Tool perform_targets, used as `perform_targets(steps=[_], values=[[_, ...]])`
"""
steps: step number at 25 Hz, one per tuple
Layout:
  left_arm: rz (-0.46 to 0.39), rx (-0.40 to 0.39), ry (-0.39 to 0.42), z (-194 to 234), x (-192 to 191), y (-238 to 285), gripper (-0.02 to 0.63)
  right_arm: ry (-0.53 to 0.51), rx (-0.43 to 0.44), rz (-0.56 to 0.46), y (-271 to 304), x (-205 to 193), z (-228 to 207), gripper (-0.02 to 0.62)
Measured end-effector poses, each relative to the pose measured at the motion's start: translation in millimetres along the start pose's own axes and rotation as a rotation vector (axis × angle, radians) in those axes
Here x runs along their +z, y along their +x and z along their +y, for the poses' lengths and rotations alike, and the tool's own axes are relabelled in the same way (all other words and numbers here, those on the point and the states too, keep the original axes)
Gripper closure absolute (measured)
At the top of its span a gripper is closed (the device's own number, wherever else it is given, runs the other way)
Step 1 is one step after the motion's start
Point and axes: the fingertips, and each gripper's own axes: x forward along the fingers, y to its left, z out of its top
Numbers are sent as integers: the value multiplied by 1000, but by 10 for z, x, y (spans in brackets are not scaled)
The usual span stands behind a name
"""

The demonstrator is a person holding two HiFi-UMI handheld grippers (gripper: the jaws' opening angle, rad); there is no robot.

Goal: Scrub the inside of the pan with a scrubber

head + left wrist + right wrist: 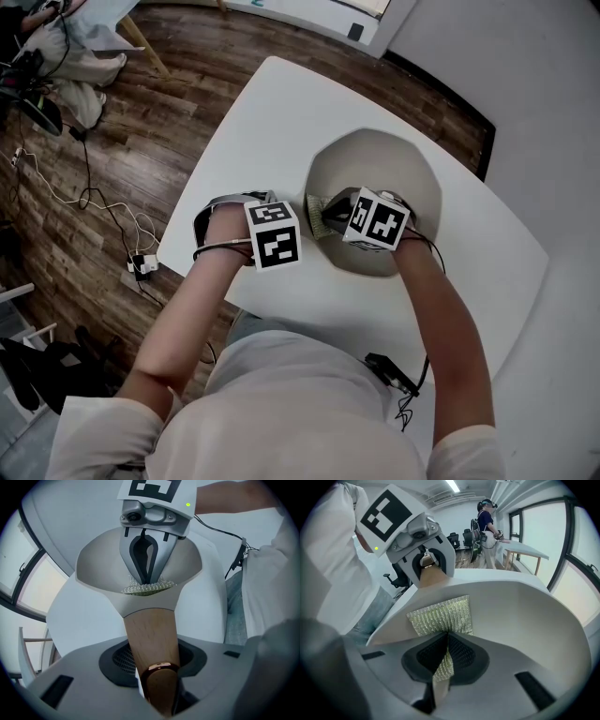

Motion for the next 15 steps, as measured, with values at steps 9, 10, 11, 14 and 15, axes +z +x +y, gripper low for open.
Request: perform_targets(steps=[9,10,11,14,15], values=[[-2,-10,-9,-10,-3,23,436,5,51,56,2,-181,183,572],[-1,-12,-9,-9,-4,23,437,6,56,63,-2,-202,202,572],[0,-13,-10,-11,-6,26,437,7,60,69,-3,-226,222,572],[1,-18,-12,-21,-11,39,439,16,69,84,-8,-299,275,572],[0,-19,-13,-22,-10,38,439,20,70,89,-14,-320,288,572]])
